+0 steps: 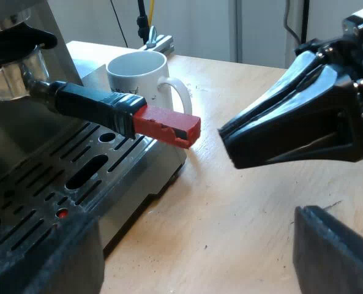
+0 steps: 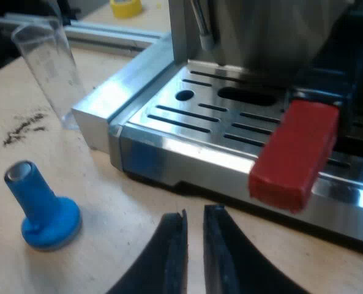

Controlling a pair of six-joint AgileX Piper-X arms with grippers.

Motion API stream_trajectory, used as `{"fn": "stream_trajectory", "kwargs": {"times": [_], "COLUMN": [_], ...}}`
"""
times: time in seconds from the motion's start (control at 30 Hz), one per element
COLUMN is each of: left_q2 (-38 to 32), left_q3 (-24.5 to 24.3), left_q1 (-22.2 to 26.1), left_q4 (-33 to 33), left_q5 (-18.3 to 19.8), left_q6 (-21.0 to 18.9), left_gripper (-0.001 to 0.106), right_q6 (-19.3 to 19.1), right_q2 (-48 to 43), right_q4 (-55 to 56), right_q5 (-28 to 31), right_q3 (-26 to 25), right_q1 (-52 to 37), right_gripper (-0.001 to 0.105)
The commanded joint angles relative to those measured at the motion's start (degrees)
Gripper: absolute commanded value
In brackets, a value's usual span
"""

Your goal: Grind coffee beans and then tamp

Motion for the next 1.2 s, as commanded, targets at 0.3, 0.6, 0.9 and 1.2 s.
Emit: {"fn": "stream_trajectory", "kwargs": {"times": [0.3, 0.6, 0.9, 1.2], "left_q2": [0.14, 0.14, 0.14, 0.14], "left_q3": [0.00, 0.00, 0.00, 0.00], "left_q1": [-0.26, -0.26, -0.26, -0.26], "left_q4": [-1.06, -1.06, -1.06, -1.06], "left_q5": [0.48, 0.48, 0.48, 0.48], "left_q6": [-0.28, -0.28, -0.28, -0.28], "left_gripper": [0.066, 0.066, 0.066, 0.066], "right_q6": [3.81, 3.69, 3.69, 3.69], "right_q2": [6.69, 9.93, 10.11, 10.11], "right_q4": [-4.23, -10.20, -10.41, -10.44], "right_q5": [10.43, 14.98, 15.97, 15.83], "right_q3": [-0.45, -0.61, -0.61, -0.61], "right_q1": [1.93, 1.75, 0.99, -2.02], "right_gripper": [0.009, 0.009, 0.009, 0.009]}}
